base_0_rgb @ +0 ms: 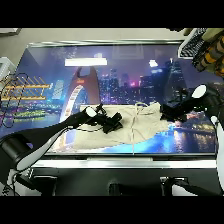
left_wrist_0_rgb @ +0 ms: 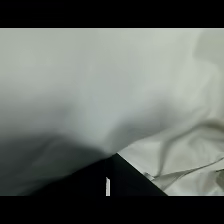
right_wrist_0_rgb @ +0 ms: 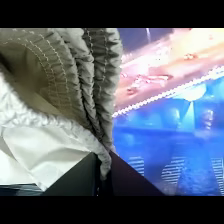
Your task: Fold the clothes and pants, and hang the long-sleeved shirts on hangers.
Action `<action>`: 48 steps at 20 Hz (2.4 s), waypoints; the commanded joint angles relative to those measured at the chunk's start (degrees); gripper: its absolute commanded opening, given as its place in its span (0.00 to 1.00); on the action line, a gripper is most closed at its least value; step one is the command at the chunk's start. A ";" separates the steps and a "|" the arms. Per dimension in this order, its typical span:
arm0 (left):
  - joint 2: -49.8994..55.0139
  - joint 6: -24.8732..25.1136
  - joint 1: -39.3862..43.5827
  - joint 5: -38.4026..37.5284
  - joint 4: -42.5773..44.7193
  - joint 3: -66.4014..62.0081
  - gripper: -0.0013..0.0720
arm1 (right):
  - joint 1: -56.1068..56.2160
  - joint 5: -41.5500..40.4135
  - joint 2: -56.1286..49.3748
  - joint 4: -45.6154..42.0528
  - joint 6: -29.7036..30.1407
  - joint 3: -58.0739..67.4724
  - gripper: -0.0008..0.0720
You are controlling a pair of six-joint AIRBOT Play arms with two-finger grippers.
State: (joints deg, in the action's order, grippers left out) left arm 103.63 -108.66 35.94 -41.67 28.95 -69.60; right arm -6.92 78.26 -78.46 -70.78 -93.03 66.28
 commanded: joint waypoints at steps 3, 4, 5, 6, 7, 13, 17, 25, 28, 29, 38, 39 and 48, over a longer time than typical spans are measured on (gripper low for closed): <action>1.07 -3.50 1.62 -0.39 3.06 -2.99 0.02 | 0.04 2.08 5.77 2.49 -0.76 0.04 0.06; 1.29 -3.78 2.01 -0.35 3.21 -3.65 0.02 | 0.04 2.40 6.80 3.80 -0.72 0.07 0.06; 1.55 -4.61 2.36 -0.35 3.54 -4.17 0.02 | 0.04 2.71 7.96 5.29 -0.59 0.07 0.06; 1.86 -5.27 2.62 -0.37 3.91 -4.66 0.02 | 0.04 3.06 9.03 6.64 -0.61 0.07 0.06; 2.05 -5.42 2.75 -0.35 3.89 -4.87 0.02 | 0.04 3.54 10.12 7.93 -0.63 0.07 0.06; 2.10 -5.38 4.20 1.31 3.85 -5.90 0.02 | 0.04 7.17 17.79 11.23 -2.21 0.07 0.06; 2.10 -5.14 4.94 1.62 3.91 -7.32 0.02 | 0.04 7.93 20.26 11.17 -3.43 0.07 0.06; -10.95 -5.40 -5.70 -16.70 28.81 -7.58 0.02 | 0.04 7.13 20.24 16.81 -3.85 1.40 0.06; -20.87 -5.35 -11.87 -24.76 40.83 -7.61 0.03 | 0.85 6.58 20.24 19.04 -4.81 1.68 0.06; -24.15 -5.38 -14.01 -27.15 43.30 -7.61 0.03 | 2.34 5.84 20.24 18.80 -5.01 1.68 0.06; -41.42 -5.33 -22.77 -35.60 46.36 -7.61 0.03 | 26.93 -7.21 14.75 5.38 -22.21 1.73 0.06; -42.16 -5.35 -22.73 -35.98 46.31 -7.61 0.03 | 28.72 -9.66 13.92 5.68 -23.61 1.75 0.06; -43.17 -5.33 -22.67 -36.76 46.34 -7.58 0.03 | 35.45 -15.82 3.37 9.70 -27.02 13.09 0.06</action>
State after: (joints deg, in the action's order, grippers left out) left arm 60.71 -114.02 13.34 -78.15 75.16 -77.17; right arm 27.42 63.94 -71.57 -62.65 -118.69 76.20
